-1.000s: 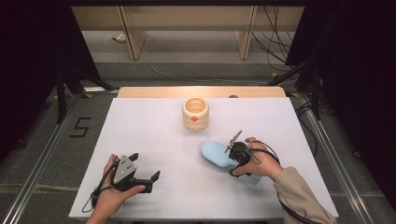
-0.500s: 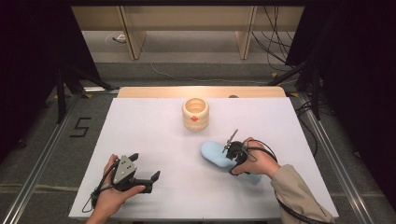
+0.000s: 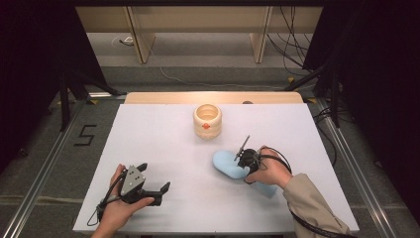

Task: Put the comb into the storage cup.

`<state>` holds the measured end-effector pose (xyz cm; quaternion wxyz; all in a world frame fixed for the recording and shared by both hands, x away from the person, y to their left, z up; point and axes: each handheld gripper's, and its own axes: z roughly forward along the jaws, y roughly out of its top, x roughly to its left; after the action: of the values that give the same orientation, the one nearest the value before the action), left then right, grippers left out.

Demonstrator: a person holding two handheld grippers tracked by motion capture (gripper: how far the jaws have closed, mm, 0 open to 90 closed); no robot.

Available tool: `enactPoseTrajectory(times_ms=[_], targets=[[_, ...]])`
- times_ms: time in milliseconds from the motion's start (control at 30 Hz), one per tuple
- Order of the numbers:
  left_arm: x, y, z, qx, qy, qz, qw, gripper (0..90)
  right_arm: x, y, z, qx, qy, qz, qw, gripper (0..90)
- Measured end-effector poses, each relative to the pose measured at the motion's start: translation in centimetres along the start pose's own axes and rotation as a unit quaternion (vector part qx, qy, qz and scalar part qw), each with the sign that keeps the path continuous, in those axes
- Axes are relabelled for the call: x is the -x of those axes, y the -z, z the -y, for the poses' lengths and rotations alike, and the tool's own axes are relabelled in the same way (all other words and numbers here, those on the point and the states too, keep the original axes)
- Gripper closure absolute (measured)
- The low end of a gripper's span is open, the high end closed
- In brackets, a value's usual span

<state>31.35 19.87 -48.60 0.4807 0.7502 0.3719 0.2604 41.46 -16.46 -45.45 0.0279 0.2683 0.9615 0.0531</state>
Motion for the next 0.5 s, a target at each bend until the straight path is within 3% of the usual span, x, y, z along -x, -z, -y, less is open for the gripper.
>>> enactPoseTrajectory(times_ms=[133, 167, 233, 500], targets=[[0.01, 0.01, 0.00, 0.000, -0.002, 0.001, 1.0000, 0.0, 0.02, -0.02, 0.09, 0.006, -0.009, -0.001, 0.9999, 70.3], [0.01, 0.02, 0.00, -0.001, -0.002, 0.001, 1.0000, 0.0, 0.16, 0.00, 0.20, 0.011, -0.044, -0.013, 0.9989, 70.3], [0.03, 0.02, 0.01, -0.001, -0.003, 0.001, 1.0000, 0.0, 0.21, 0.05, 0.24, 0.010, -0.034, -0.014, 0.9993, 70.3], [0.01, 0.02, 0.02, -0.001, -0.002, 0.001, 1.0000, 0.0, 0.13, 0.20, 0.32, 0.019, -0.036, -0.011, 0.9991, 70.4]])
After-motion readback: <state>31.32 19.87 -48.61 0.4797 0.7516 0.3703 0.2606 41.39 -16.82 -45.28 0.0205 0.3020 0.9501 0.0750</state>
